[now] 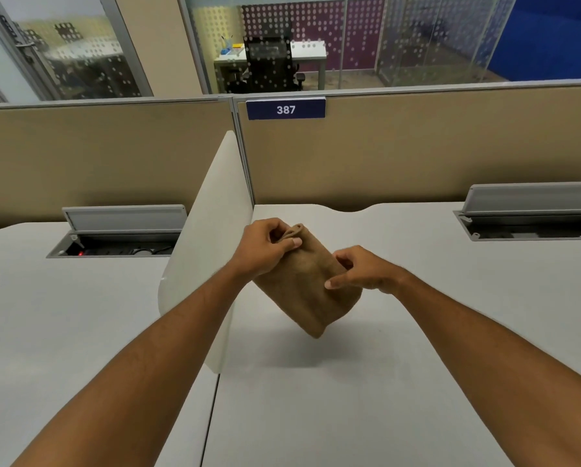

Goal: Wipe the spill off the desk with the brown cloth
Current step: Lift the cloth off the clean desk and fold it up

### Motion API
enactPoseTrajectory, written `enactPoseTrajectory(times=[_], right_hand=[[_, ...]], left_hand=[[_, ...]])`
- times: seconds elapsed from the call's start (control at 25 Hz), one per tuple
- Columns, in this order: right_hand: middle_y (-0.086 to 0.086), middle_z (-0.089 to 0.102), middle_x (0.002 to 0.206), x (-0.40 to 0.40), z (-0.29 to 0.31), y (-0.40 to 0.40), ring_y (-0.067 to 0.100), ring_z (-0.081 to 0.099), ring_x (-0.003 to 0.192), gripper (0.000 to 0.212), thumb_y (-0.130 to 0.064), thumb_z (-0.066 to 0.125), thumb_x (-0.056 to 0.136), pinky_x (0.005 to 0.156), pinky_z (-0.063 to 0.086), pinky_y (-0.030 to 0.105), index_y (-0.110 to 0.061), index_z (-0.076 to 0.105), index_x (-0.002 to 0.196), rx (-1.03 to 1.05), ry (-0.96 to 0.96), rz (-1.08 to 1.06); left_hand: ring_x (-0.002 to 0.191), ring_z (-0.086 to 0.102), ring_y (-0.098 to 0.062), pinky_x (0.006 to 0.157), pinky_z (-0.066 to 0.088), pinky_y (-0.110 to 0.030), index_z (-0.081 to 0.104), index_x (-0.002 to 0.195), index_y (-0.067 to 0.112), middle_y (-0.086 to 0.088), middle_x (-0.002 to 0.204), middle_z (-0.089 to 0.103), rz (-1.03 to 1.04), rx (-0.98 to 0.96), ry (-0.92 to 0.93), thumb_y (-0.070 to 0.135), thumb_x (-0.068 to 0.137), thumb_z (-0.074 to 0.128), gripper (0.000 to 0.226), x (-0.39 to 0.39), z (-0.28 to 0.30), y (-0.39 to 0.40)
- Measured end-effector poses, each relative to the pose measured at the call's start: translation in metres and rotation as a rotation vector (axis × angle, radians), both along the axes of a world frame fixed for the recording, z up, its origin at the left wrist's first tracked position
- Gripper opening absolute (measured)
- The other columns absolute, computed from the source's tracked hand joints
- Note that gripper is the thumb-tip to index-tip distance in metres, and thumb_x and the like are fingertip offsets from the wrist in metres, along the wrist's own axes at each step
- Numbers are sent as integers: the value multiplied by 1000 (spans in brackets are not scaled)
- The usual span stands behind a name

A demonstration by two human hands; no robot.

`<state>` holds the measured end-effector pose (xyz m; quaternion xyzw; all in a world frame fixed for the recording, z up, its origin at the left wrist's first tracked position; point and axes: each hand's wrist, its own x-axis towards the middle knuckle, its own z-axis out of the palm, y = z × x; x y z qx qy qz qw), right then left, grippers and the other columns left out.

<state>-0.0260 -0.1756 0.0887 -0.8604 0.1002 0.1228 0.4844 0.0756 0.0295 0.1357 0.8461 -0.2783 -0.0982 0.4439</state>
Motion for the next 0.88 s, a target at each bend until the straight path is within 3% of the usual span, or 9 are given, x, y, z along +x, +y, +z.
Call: enactPoseTrajectory(times=[0.08,0.2,0.28,0.36,0.52,0.64,0.76,0.88], right_hand=[[18,69,97,-5,-18,-12,36,67,92,37,-31,79,78,82,57,42,-2,68,98,19,35,-27],[17,68,89,-7,-31,-28,34,65,87,31,-26,78,81,79,55,37,2,68,91,129,0,-177],[13,72,97,-4,-33,-33,28,68,93,28,-24,77,82,82,57,36,-2,70,97,271,-8,-292],[15,73,104,1,-37,-37,27,70,92,32,-25,76,83,73,57,30,-1,69,104,345,6,-350],[13,73,98,13,-56,-38,21,71,79,31,-23,75,84,61,54,25,3,69,99,384,48,-465],[9,73,91,28,-78,-38,19,71,76,22,-22,75,85,59,53,26,-1,67,87,395,100,-536],[11,73,86,43,-102,-37,19,69,71,21,-20,77,82,64,51,32,-3,65,84,377,129,-589],[14,73,86,53,-119,-35,19,69,68,21,-19,79,80,54,51,25,-3,66,79,354,129,-628]], left_hand=[[84,62,-14,68,45,-22,71,96,13,-1,90,68,101,-66,88,35,86,71,24,8,-8,5],[83,63,-17,71,47,-26,70,91,12,-2,86,67,264,-97,210,37,84,72,27,19,-30,12],[87,65,-19,75,51,-29,70,92,11,-3,89,68,347,-108,310,38,82,74,29,24,-49,14],[89,66,-19,78,55,-33,69,89,10,-4,92,70,412,-116,396,36,80,77,28,27,-67,14],[85,67,-20,77,59,-39,67,74,10,-6,89,71,498,-83,521,34,73,84,29,35,-103,11],[87,68,-23,79,60,-44,65,70,10,-7,90,71,536,-33,570,36,70,85,33,48,-131,8],[86,67,-23,75,60,-40,65,69,10,-8,90,71,548,-3,576,37,70,86,34,58,-152,4],[86,68,-23,72,59,-37,66,70,10,-8,91,71,560,5,587,34,73,84,31,64,-167,4]])
